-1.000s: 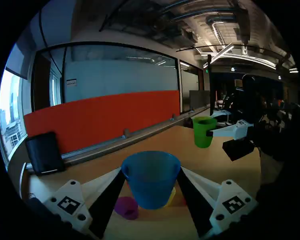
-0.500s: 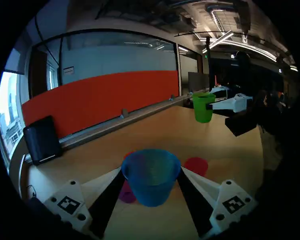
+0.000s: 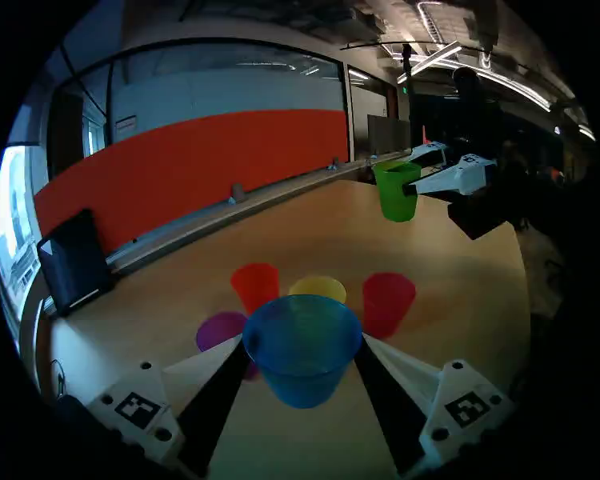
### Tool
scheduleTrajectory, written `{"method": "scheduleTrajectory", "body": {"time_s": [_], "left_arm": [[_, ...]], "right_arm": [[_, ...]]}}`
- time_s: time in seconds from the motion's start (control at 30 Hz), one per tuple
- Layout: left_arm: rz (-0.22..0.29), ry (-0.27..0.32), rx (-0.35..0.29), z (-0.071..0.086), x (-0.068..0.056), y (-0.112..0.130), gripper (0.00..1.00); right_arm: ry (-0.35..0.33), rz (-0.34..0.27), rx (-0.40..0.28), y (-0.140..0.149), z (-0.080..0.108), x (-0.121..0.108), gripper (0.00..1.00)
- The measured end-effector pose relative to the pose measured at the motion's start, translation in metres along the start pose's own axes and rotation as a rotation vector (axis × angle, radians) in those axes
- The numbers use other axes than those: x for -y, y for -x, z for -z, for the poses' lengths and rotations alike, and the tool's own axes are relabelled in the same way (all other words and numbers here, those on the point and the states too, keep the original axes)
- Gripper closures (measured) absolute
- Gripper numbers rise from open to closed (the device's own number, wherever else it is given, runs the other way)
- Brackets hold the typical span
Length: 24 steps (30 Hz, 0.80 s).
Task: Pour water
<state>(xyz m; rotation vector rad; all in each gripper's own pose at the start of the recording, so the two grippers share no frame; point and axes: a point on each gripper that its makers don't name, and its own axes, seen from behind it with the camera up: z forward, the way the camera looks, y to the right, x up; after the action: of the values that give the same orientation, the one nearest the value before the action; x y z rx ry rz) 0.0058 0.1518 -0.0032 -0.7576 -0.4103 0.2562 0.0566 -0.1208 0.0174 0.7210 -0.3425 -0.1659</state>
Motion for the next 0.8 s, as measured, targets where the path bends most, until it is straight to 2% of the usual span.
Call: {"method": "scheduleTrajectory", "body": {"time_s": [0.5, 0.8], "left_arm": [[-0.029, 0.035, 0.121, -0.021, -0.006, 0.050, 0.12], [-0.028, 0.051, 0.174, -0.029, -0.004, 0.072, 0.12]], "right_arm": [[-0.017, -0.016, 0.073, 0.028, -0.011, -0.001, 0.11], [-0.021, -0.024, 0.100, 0.040, -0.014, -0.001, 0.11]]}}
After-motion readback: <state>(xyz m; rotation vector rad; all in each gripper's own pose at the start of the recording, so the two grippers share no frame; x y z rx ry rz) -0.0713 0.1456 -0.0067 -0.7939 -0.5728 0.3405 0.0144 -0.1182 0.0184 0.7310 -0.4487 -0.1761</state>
